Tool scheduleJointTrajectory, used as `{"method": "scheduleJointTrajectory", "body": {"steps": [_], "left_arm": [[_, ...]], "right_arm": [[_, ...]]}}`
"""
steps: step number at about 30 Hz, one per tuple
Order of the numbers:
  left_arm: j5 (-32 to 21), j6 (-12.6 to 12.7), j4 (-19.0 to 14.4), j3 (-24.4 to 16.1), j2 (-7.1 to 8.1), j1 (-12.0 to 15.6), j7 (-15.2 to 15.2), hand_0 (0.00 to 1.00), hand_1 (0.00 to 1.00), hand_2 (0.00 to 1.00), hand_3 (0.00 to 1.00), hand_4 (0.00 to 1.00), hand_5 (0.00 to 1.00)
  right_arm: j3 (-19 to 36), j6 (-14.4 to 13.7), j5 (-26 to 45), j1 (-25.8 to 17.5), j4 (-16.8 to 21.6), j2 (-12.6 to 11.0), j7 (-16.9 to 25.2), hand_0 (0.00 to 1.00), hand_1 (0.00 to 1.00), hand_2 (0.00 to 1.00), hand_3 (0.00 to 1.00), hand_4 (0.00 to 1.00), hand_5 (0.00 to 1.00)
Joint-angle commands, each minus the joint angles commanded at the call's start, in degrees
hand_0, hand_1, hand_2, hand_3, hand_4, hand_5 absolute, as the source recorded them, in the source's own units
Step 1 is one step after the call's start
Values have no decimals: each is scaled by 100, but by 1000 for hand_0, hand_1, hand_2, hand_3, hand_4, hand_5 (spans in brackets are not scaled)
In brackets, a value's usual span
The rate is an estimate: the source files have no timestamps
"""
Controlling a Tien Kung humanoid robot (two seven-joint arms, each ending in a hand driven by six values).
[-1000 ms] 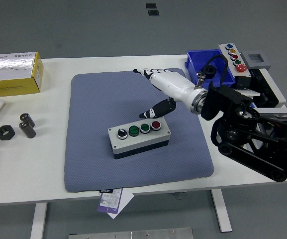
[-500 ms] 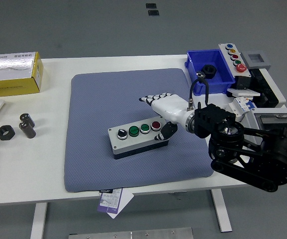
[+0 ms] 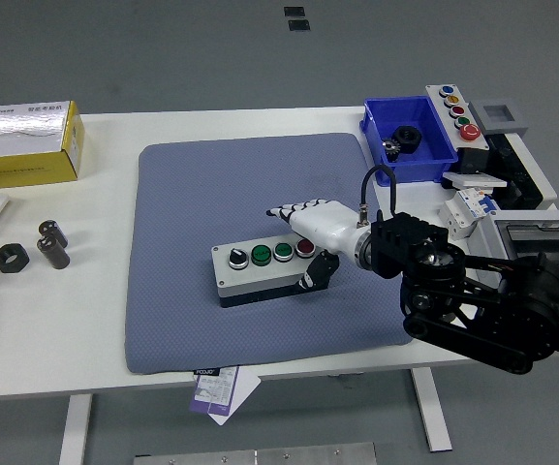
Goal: Pick up the button,place it on the desk,press the button,press the button
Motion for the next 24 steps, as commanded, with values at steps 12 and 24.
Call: {"method": "scheduleJointTrajectory", "body": {"steps": [12, 24], "left_arm": [[67, 0, -9, -56, 1, -27, -3, 634, 519, 518, 700, 749, 185], [149, -1, -21, -152, 5, -32, -6, 634, 518, 518, 699, 749, 185]], "right_arm": [[-263, -273, 445, 28, -229, 155, 175, 923, 919, 984, 998, 939, 130], [-317, -771, 692, 52, -364, 159, 100, 886, 861, 886, 998, 863, 87]]}}
